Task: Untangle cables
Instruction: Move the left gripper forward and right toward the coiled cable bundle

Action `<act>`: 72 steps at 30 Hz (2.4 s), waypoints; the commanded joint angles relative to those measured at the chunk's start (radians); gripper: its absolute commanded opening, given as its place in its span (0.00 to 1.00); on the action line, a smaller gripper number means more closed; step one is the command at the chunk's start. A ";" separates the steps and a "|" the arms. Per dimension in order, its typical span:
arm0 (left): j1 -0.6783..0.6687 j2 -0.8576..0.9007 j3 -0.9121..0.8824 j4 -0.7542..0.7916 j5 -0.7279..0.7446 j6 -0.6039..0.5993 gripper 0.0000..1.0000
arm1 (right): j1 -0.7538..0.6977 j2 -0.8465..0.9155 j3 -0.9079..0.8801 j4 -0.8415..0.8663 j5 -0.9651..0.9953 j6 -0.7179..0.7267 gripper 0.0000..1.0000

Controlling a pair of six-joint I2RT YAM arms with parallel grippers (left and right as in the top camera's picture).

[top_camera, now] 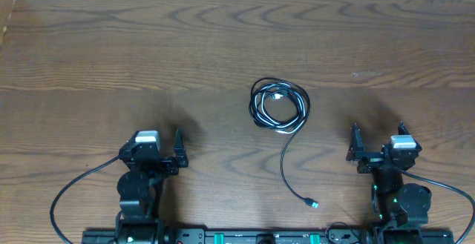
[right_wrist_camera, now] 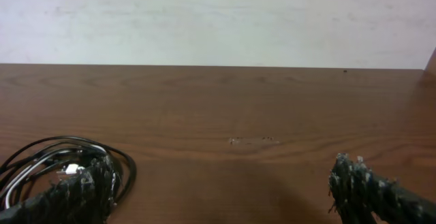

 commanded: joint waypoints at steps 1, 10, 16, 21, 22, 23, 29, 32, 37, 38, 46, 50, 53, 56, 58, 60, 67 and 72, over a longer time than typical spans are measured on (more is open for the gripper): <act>0.005 0.052 0.072 0.002 0.024 -0.004 0.99 | -0.005 -0.002 -0.005 0.000 0.008 -0.008 0.99; 0.005 0.223 0.224 -0.124 0.057 -0.004 0.99 | -0.005 -0.002 -0.005 0.000 0.007 -0.008 0.99; 0.005 0.288 0.330 -0.200 0.105 0.000 0.99 | -0.005 -0.002 -0.005 0.000 0.007 -0.008 0.99; 0.005 0.306 0.405 -0.273 0.157 0.000 0.99 | -0.005 -0.002 -0.005 0.000 0.008 -0.008 0.99; 0.005 0.307 0.418 -0.288 0.158 0.000 0.99 | -0.005 -0.002 -0.005 0.000 0.007 -0.008 0.99; 0.005 0.307 0.432 -0.308 0.158 0.000 0.99 | -0.005 -0.002 -0.005 0.000 0.008 -0.008 0.99; 0.005 0.310 0.536 -0.412 0.158 0.000 0.99 | -0.005 -0.002 -0.005 0.000 0.008 -0.008 0.99; 0.005 0.320 0.597 -0.456 0.158 0.000 0.99 | -0.005 -0.002 -0.005 0.000 0.008 -0.008 0.99; 0.005 0.379 0.712 -0.550 0.158 0.000 0.99 | -0.005 -0.002 -0.005 0.000 0.008 -0.008 0.99; 0.005 0.393 0.730 -0.567 0.158 0.000 1.00 | -0.005 -0.002 -0.005 0.000 0.008 -0.008 0.99; -0.005 0.545 0.877 -0.710 0.159 0.000 0.99 | -0.005 -0.002 -0.005 0.000 0.008 -0.008 0.99; -0.040 0.636 0.933 -0.757 0.158 0.001 1.00 | -0.005 -0.002 -0.005 0.000 0.008 -0.008 0.99; -0.083 0.701 0.957 -0.779 0.158 0.003 0.99 | -0.005 -0.002 -0.005 0.000 0.008 -0.008 0.99; -0.134 0.766 0.965 -0.785 0.158 0.003 1.00 | -0.005 -0.002 -0.005 0.000 0.008 -0.008 0.99; -0.161 0.803 0.965 -0.787 0.157 0.003 0.99 | -0.005 -0.002 -0.005 0.000 0.007 -0.008 0.99; -0.192 0.845 0.965 -0.787 0.157 -0.001 0.99 | -0.005 -0.002 -0.005 0.000 0.008 -0.008 0.99; -0.285 0.961 0.965 -0.786 0.158 -0.001 0.99 | -0.005 -0.002 -0.005 0.000 0.008 -0.008 0.99; -0.348 1.041 0.964 -0.785 0.158 0.000 0.99 | -0.005 -0.002 -0.005 0.000 0.008 -0.008 0.99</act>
